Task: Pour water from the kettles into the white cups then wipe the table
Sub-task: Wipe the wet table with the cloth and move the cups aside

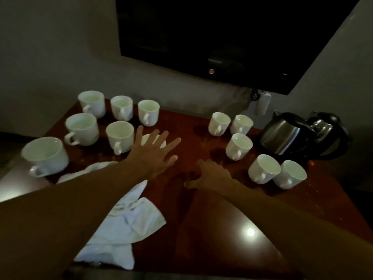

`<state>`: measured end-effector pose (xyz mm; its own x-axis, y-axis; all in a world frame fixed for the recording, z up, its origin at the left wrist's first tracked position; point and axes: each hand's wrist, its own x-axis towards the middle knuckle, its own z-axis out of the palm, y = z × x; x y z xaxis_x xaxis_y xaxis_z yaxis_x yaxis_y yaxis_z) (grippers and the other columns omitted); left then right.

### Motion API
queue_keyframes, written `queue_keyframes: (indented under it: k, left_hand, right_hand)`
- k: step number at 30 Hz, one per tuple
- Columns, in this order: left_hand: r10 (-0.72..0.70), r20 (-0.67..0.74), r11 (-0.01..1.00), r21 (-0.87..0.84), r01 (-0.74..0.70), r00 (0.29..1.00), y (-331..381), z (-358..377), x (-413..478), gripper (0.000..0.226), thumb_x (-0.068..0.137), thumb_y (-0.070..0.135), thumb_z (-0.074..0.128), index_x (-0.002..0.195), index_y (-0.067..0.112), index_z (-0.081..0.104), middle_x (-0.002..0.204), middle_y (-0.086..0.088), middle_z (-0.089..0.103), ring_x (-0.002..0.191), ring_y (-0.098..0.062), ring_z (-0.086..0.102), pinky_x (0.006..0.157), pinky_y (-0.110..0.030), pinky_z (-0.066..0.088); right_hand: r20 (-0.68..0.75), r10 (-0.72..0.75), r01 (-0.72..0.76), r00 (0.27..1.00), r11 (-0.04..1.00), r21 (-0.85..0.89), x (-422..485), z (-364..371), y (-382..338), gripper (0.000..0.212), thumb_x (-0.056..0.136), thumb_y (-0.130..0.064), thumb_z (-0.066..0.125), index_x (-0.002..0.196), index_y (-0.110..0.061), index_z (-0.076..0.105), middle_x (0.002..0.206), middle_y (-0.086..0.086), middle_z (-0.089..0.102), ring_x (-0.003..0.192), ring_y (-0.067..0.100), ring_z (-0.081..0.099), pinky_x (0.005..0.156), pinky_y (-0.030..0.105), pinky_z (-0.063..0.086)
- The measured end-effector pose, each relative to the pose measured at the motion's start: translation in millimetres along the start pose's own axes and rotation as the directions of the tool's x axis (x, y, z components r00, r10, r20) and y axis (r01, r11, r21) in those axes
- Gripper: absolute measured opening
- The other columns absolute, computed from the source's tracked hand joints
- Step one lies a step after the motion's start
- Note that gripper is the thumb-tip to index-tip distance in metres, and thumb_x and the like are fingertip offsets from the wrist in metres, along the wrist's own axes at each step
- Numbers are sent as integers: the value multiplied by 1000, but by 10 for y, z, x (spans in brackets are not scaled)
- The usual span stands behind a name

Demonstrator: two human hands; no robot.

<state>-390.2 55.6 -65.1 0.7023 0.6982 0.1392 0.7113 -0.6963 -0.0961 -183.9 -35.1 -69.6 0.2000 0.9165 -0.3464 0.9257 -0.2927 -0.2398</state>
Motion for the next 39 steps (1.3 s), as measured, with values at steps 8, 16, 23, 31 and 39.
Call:
queue_keyframes:
  k: [8,16,23,31,39]
  left_hand:
    - [-38,-46,996,82,42,998,-769,63,-962,60,97,57,25,147,30,47,145,-16,52,131,-39,50,105,-73,24]
    - [-116,4,993,28,115,993,-1172,383,-1752,60,96,54,27,149,29,38,142,-17,54,124,-40,56,100,-70,33]
    - [-128,37,990,-60,130,991,-1130,722,-1885,64,93,57,26,150,30,28,148,-16,47,129,-41,51,100,-73,33]
    - [-192,-29,964,-194,183,981,-672,943,-1782,60,100,48,24,154,23,34,158,-21,30,144,-45,27,110,-68,28]
    - [-64,-130,980,-193,38,989,185,958,-1429,62,100,46,31,154,16,34,159,-24,27,148,-46,19,113,-66,25]
  right_hand:
    - [-213,-231,235,949,972,-5,-272,516,-1222,52,82,-60,68,126,-33,60,124,-4,65,112,20,63,93,41,54]
    - [-275,-344,347,898,937,-41,-159,1178,-1865,83,77,-74,61,147,-33,45,151,-4,46,139,18,43,110,37,39]
    - [-309,-284,308,908,951,32,-186,1382,-1784,91,78,-77,62,155,-44,26,163,-11,26,147,10,29,109,35,41]
    - [-248,-222,244,943,968,61,-329,1257,-1517,86,83,-73,61,154,-42,26,164,-17,18,149,14,23,109,39,38]
    - [-273,-151,177,950,982,72,-562,1077,-662,89,81,-79,55,155,-44,20,165,-20,13,150,9,22,113,42,38]
